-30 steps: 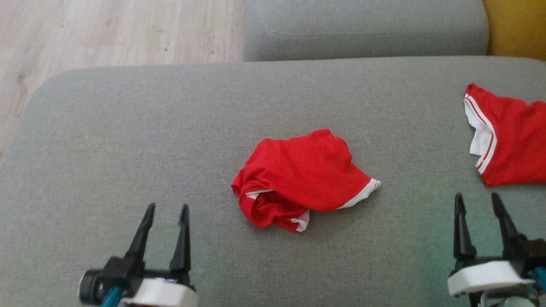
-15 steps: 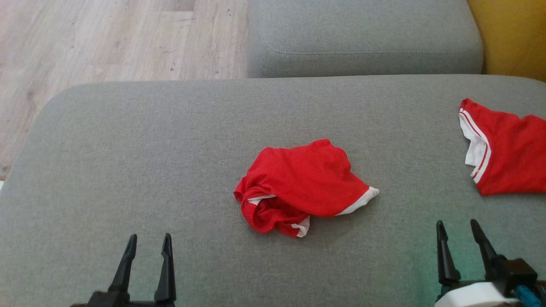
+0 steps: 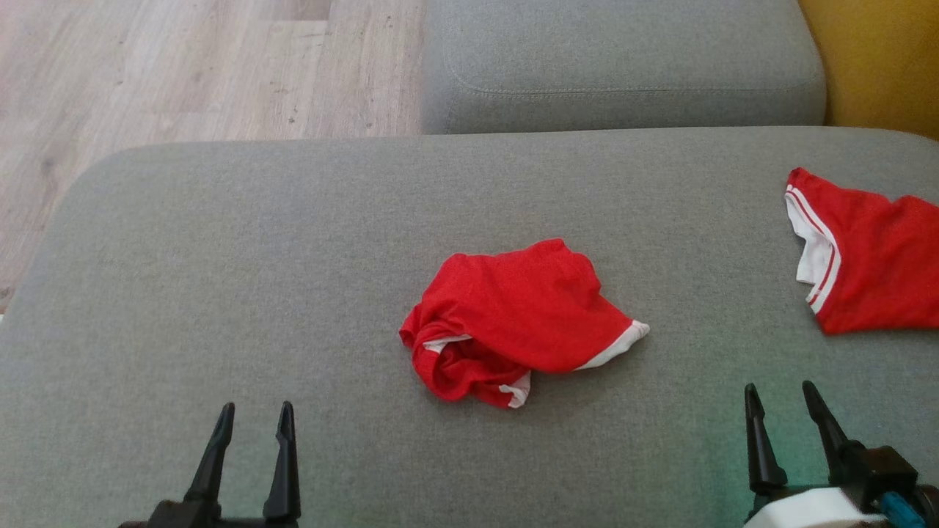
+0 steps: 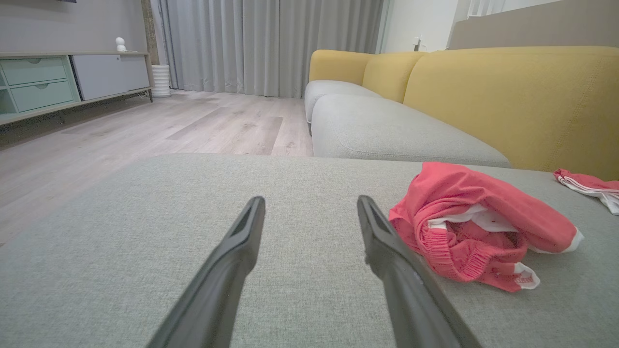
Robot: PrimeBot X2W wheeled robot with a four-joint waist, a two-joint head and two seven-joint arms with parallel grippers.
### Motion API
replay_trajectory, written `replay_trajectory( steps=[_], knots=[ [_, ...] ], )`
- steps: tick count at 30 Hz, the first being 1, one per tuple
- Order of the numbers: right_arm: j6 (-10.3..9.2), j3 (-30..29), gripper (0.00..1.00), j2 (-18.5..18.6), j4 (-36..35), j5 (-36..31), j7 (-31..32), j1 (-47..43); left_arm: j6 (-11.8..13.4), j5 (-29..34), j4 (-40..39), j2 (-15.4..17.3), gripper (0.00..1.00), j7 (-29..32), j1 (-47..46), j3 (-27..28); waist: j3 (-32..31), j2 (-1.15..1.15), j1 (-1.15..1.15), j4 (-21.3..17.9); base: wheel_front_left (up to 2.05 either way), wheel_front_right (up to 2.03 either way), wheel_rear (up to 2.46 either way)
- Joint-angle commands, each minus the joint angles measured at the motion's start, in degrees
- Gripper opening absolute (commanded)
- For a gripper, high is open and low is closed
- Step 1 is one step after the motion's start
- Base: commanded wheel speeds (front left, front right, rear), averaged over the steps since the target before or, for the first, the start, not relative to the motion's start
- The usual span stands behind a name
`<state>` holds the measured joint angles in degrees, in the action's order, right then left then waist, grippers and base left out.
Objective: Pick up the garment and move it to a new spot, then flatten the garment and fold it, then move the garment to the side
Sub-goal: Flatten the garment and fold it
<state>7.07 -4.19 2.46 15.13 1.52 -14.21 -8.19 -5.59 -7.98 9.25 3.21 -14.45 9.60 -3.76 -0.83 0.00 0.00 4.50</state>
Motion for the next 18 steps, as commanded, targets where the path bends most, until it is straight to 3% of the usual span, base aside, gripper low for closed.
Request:
replay_trajectory(
  steps=[1,11,18],
  knots=[
    [0.42,1.5,1.0,0.4,-1.5,0.4,-0.8,1.5,-0.2,0.4,-1.4,-0.3,1.0,-0.5,-2.3,2.0,0.0,0.0,0.0,0.0,0.0,0.0,0.0],
    [0.42,2.0,1.0,0.4,-1.5,0.3,-0.8,2.4,-0.5,1.5,-3.8,-0.3,1.0,-0.5,-3.9,-1.9,0.7,0.0,0.0,-1.0,0.0,0.0,0.0],
    [0.42,3.7,1.0,0.4,-2.7,0.2,-0.8,4.3,-1.8,-1.9,0.9,-0.3,1.0,-0.5,-9.0,-17.8,3.0,0.0,0.0,-3.8,0.0,0.0,0.0]
  ],
)
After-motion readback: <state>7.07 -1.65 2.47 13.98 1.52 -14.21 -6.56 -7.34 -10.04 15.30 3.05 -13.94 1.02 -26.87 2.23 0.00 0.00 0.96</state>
